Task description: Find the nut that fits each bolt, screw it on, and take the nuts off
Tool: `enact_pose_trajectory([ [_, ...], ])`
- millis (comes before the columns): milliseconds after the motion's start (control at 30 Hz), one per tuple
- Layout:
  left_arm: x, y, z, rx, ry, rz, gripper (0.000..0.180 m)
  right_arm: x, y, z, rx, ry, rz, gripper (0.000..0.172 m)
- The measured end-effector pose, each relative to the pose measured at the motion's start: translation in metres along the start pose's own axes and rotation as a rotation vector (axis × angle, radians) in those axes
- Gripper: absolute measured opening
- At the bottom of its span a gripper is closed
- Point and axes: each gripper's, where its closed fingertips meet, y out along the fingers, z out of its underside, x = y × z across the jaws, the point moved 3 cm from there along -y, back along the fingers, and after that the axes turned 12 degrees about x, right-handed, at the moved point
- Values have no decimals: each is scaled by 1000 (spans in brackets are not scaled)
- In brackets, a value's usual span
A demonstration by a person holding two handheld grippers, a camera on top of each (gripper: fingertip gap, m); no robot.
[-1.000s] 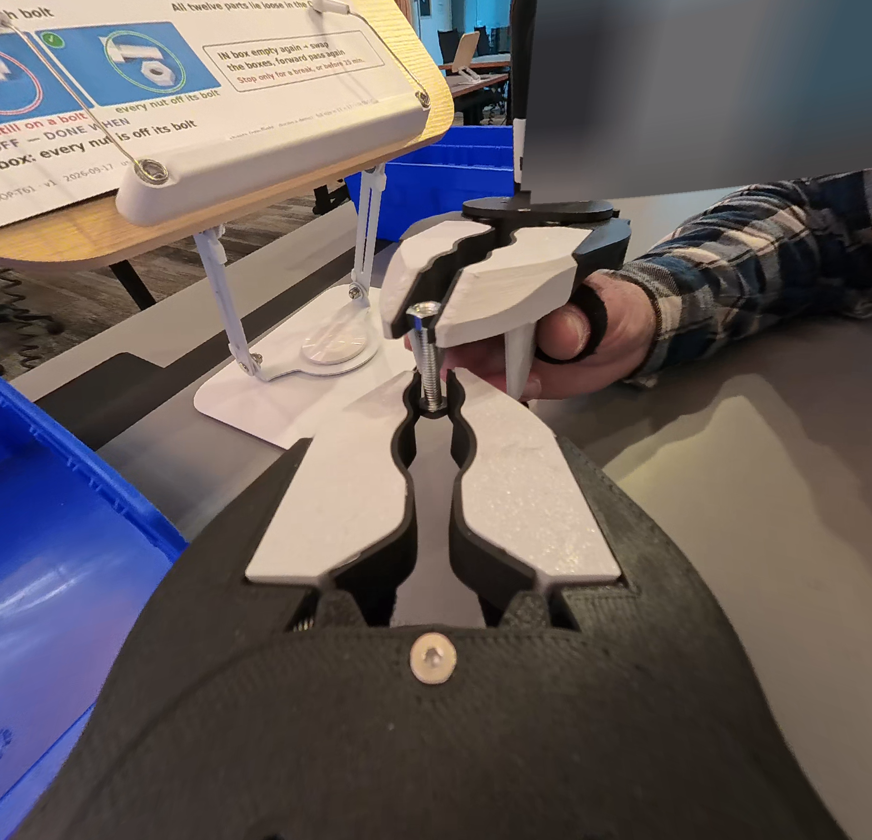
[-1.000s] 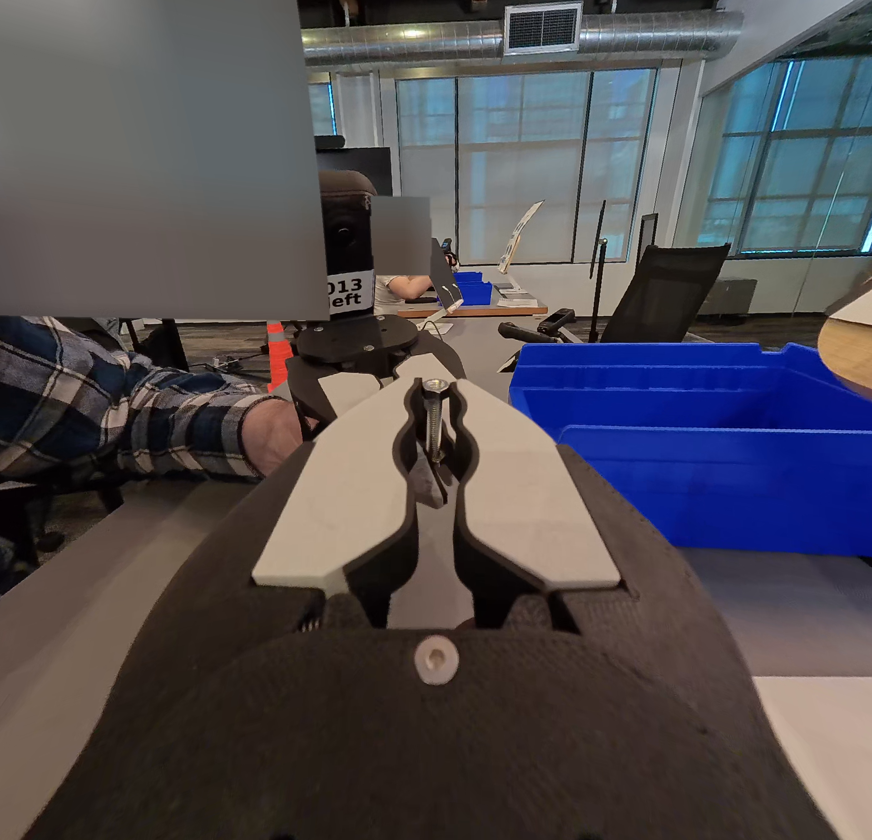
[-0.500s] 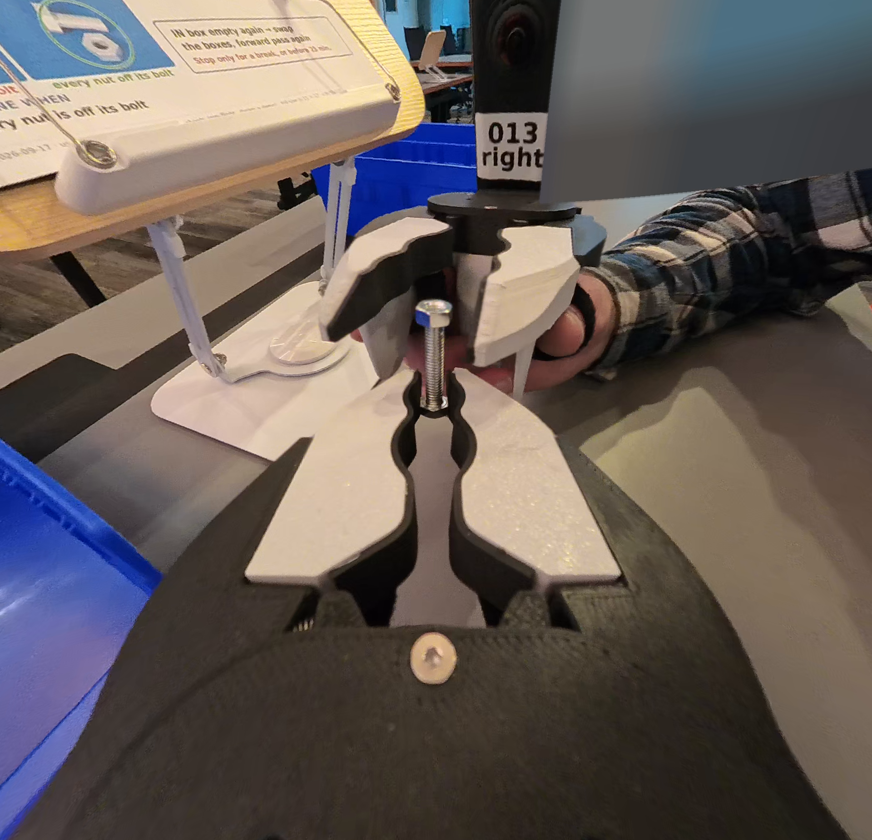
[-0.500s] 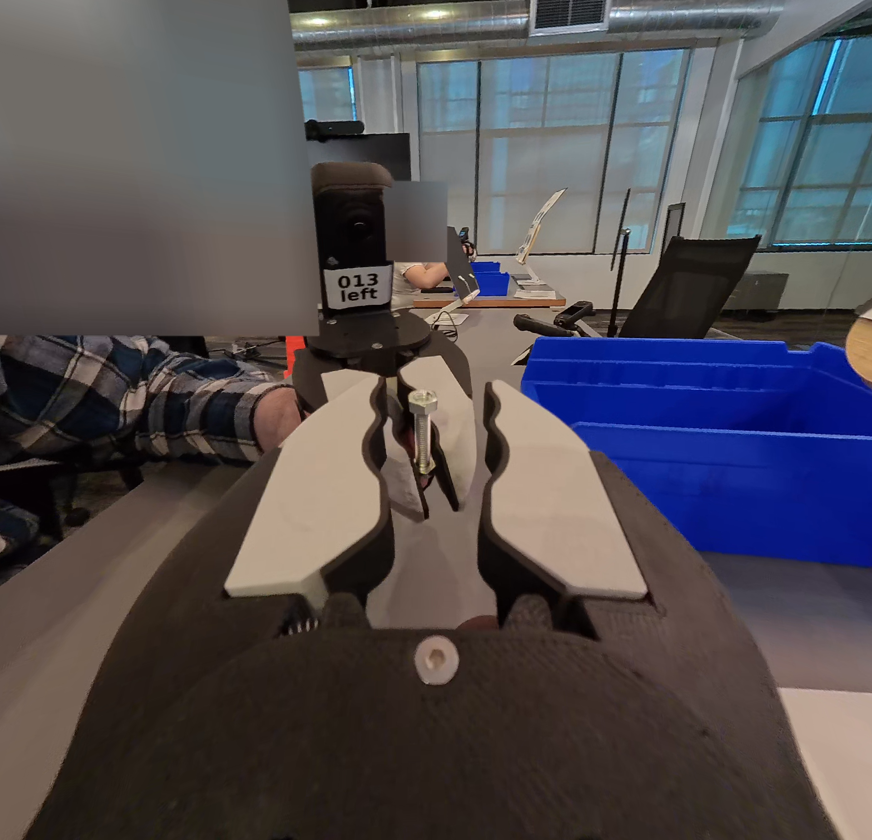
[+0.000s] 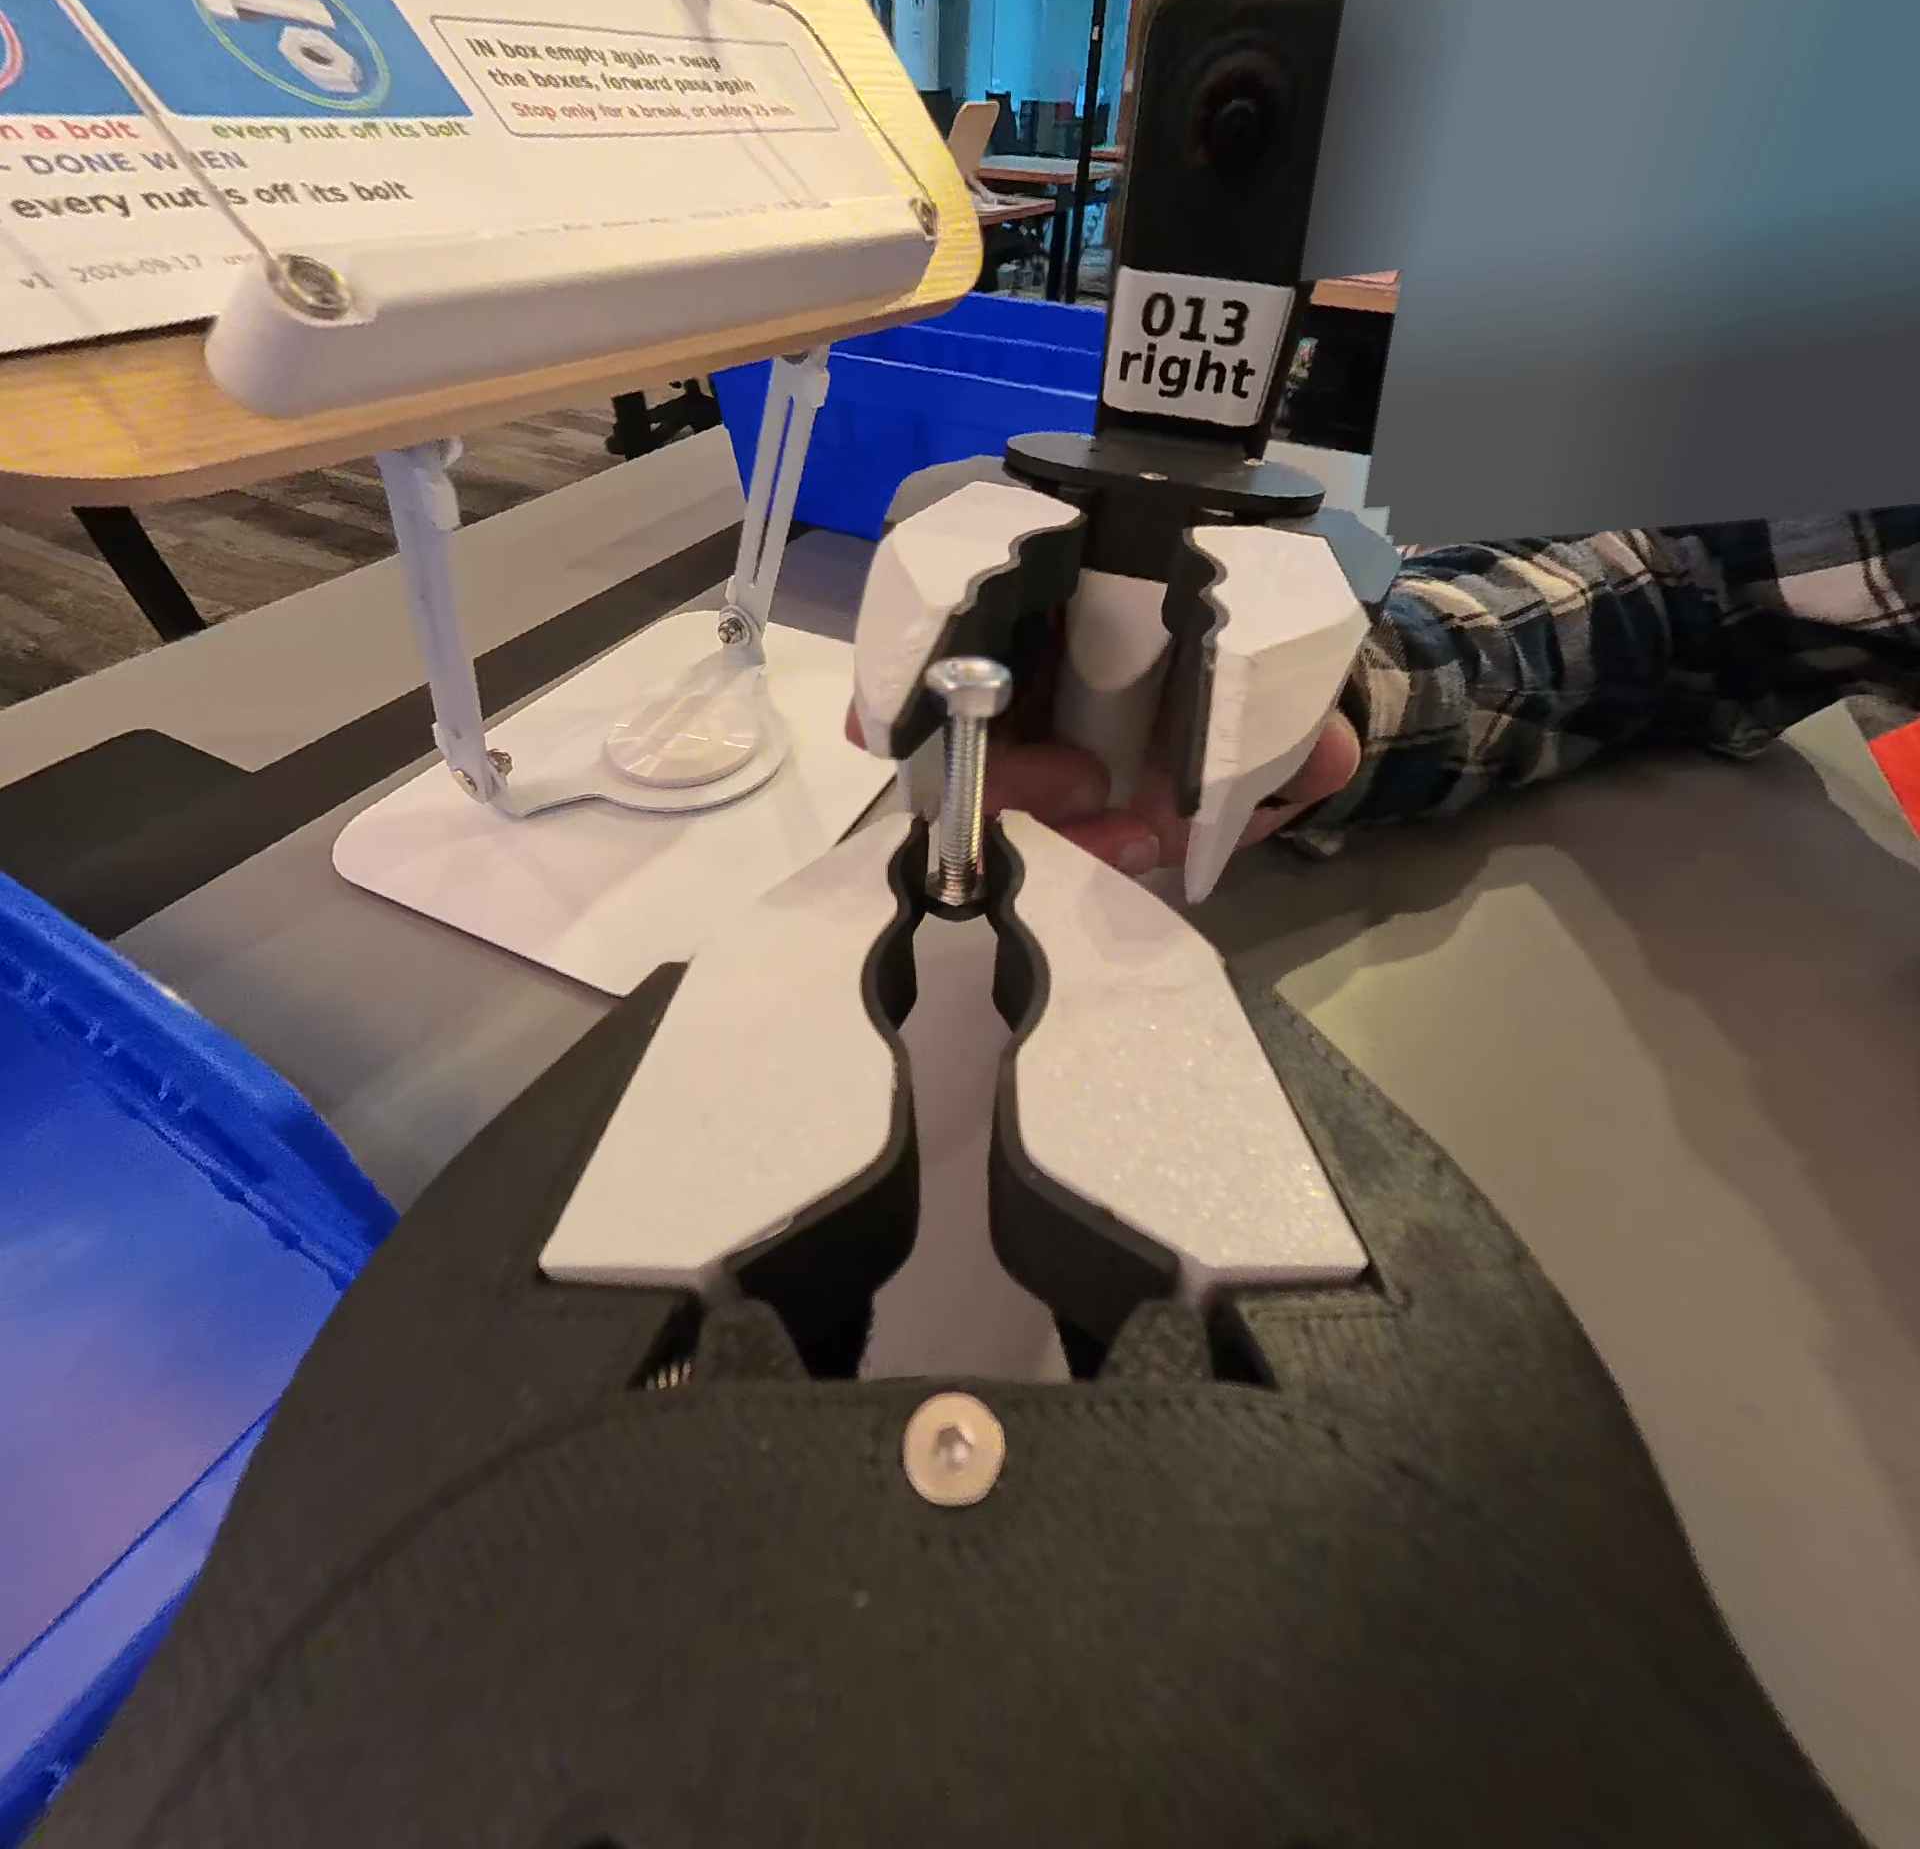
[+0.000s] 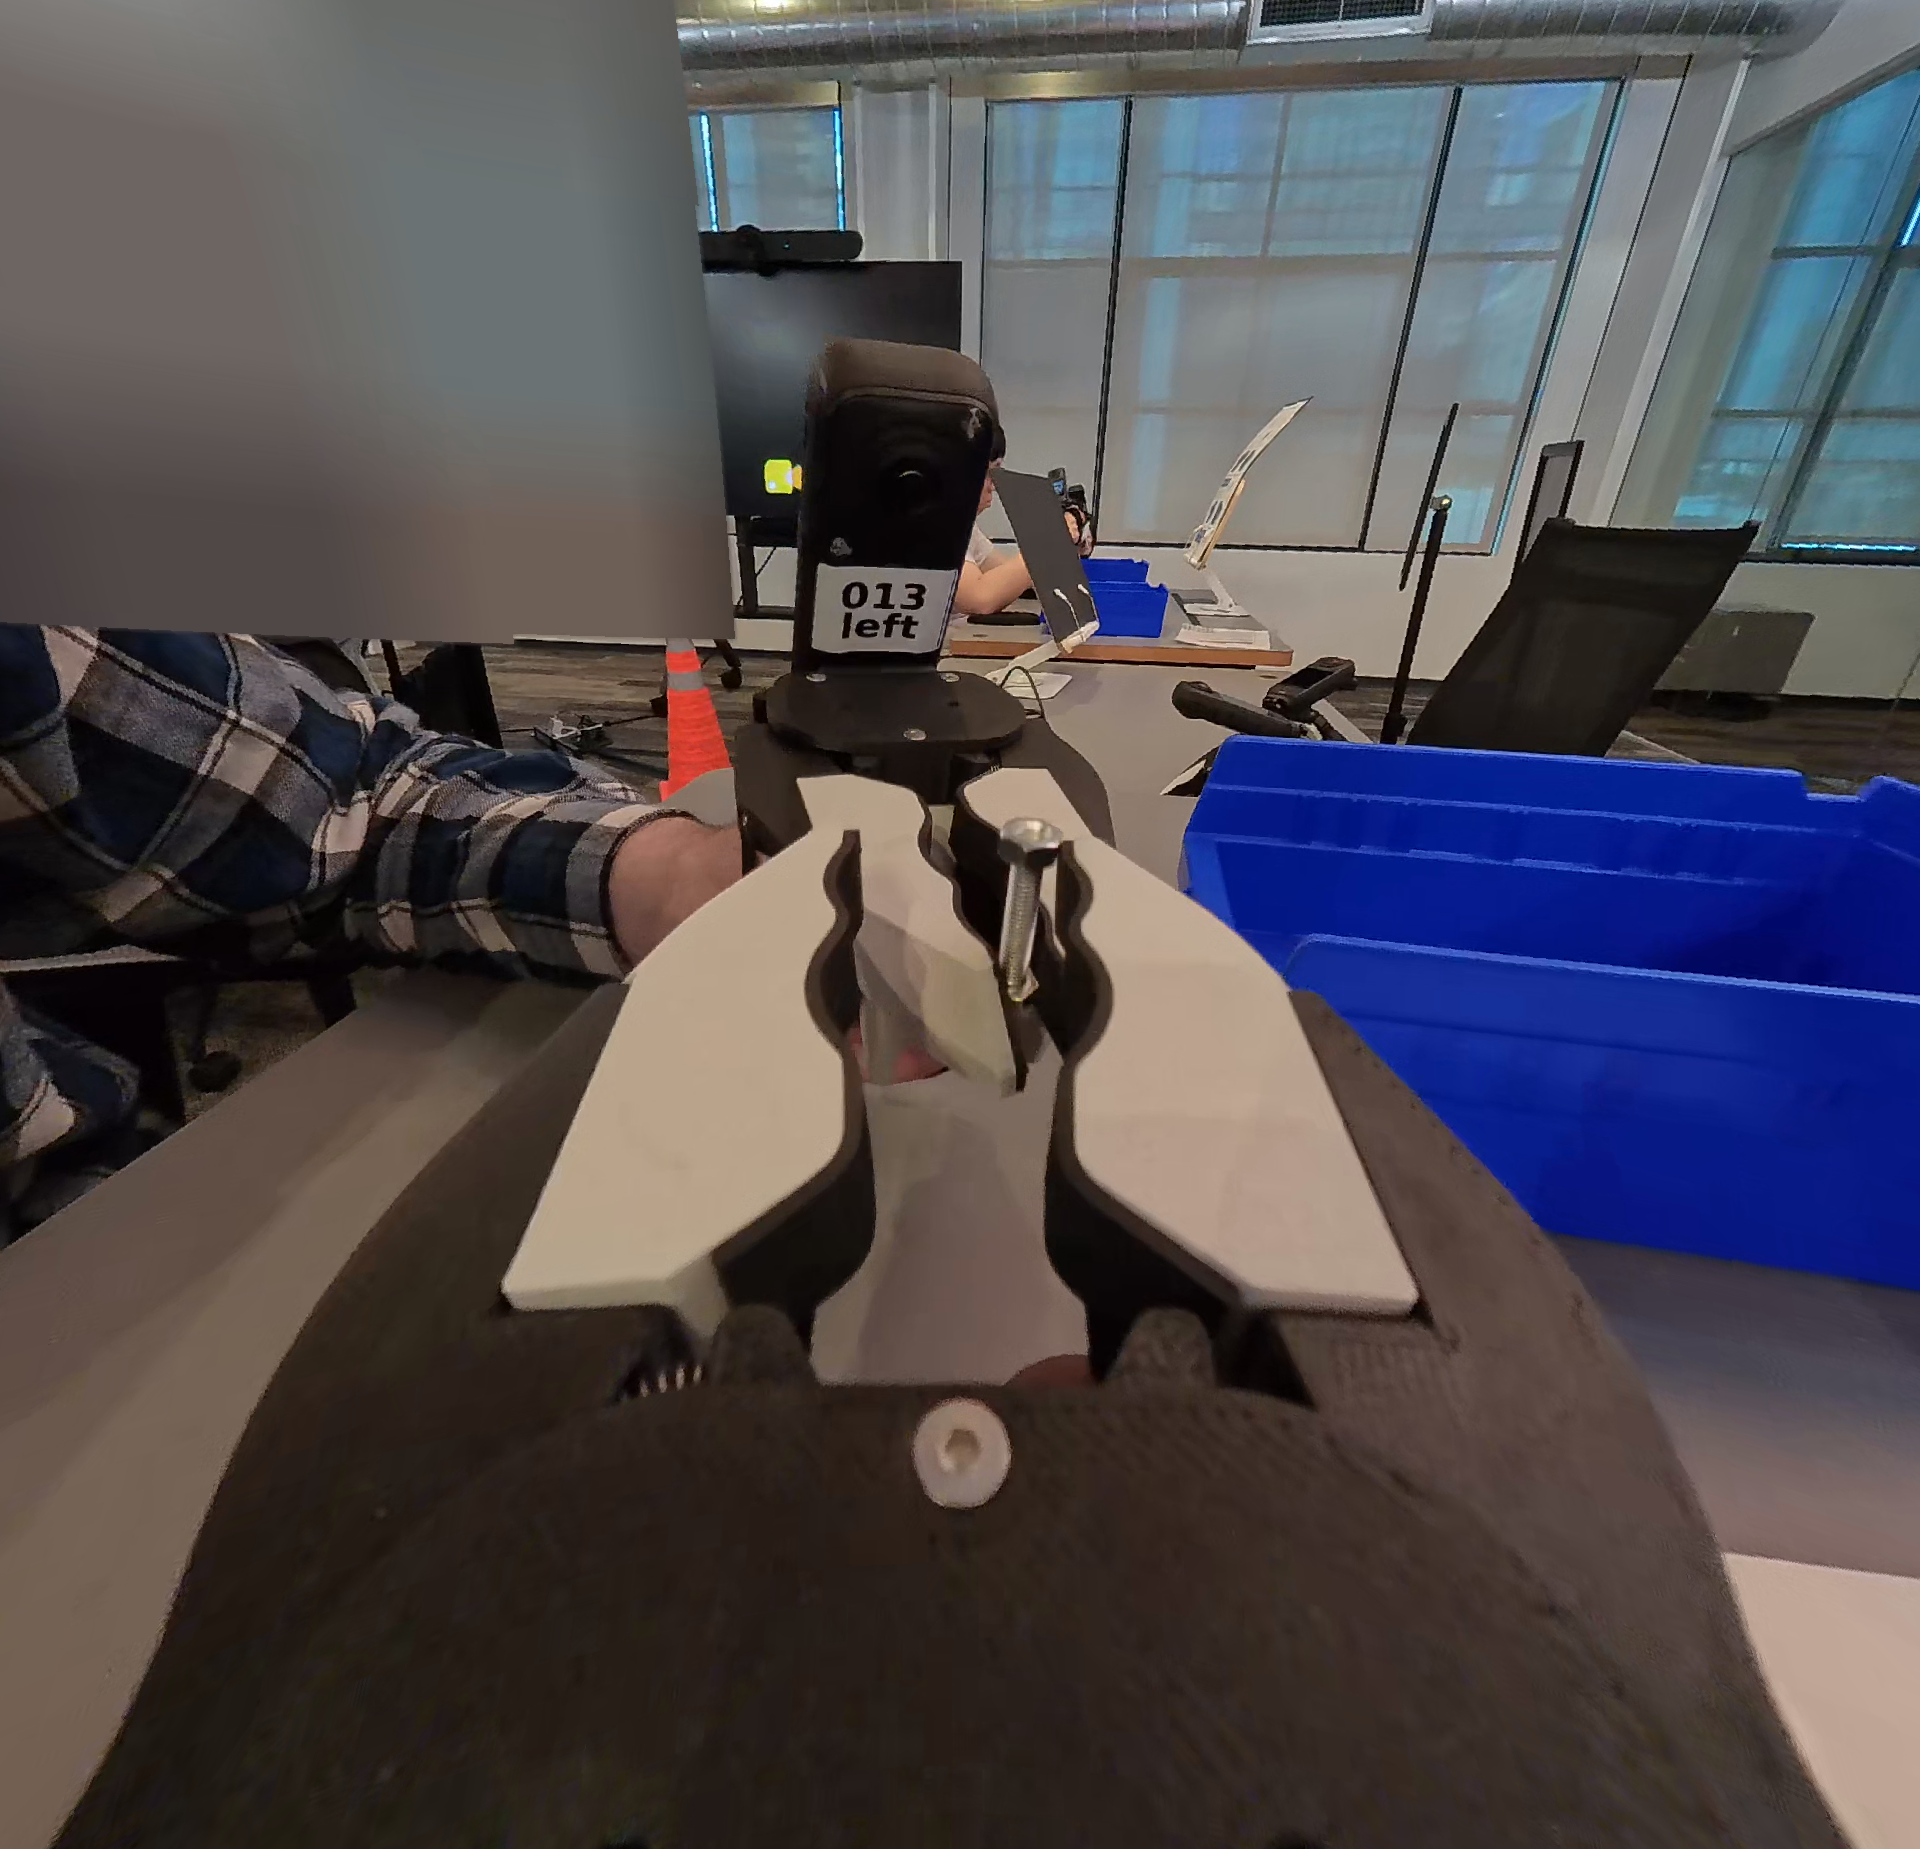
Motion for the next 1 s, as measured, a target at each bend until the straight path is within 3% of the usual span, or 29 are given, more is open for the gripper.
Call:
enact_pose_trajectory([
  [200,5,-3,1,-8,-26,10,10,-4,-3,0,-4,5,9,32],
  [367,0,5,5,27,-12,28,10,-6,-2,0,0,18,32,44],
  [767,9,0,12,33,-12,29,10,-14,-5,10,34,46,38,34],
  [1000,37,-29,15,-94,-144,23,10,-8,-3,15,48,46,33,27],
])
